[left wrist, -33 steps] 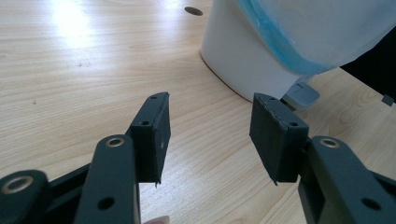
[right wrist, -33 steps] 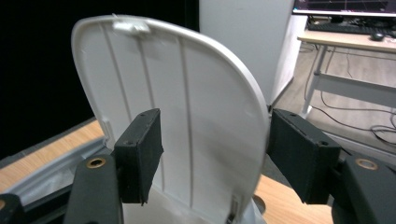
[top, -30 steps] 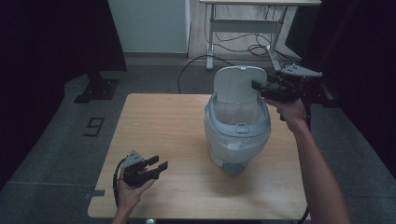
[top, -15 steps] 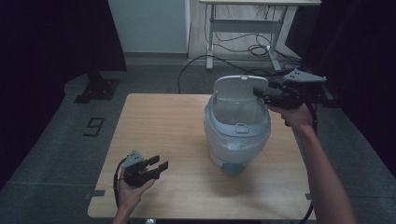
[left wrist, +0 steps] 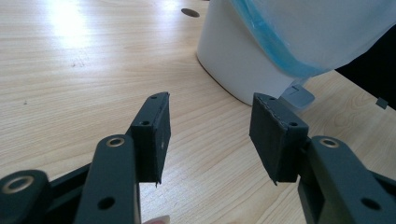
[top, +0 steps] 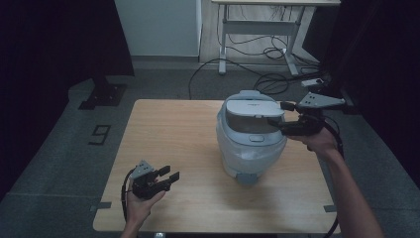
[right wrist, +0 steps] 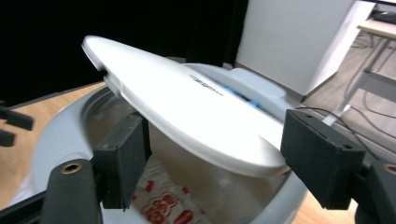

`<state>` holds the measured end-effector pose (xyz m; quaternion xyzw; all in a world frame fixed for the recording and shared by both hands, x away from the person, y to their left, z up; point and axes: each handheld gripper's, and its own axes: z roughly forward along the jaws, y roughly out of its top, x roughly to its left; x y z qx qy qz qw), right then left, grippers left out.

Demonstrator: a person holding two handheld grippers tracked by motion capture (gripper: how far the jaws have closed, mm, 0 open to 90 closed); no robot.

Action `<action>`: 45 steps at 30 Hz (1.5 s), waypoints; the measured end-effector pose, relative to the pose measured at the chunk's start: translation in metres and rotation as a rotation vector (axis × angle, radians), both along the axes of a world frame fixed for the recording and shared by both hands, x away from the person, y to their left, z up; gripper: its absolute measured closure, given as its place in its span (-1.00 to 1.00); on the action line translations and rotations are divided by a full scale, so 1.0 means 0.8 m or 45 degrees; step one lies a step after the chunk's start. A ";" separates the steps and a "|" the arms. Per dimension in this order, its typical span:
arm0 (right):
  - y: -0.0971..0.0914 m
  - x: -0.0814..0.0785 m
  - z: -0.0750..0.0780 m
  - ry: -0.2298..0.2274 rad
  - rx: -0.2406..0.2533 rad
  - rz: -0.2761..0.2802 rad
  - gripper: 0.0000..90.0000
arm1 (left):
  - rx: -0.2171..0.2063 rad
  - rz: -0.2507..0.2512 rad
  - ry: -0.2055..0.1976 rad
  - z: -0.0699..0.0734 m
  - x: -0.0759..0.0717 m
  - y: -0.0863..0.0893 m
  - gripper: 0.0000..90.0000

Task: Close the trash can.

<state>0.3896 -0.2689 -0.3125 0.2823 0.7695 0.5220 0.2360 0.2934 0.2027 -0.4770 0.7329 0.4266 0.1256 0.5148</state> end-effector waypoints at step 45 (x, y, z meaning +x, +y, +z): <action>0.005 -0.065 -0.031 -0.042 0.114 -0.208 -0.48 | 0.004 0.009 0.013 -0.005 0.000 -0.001 0.07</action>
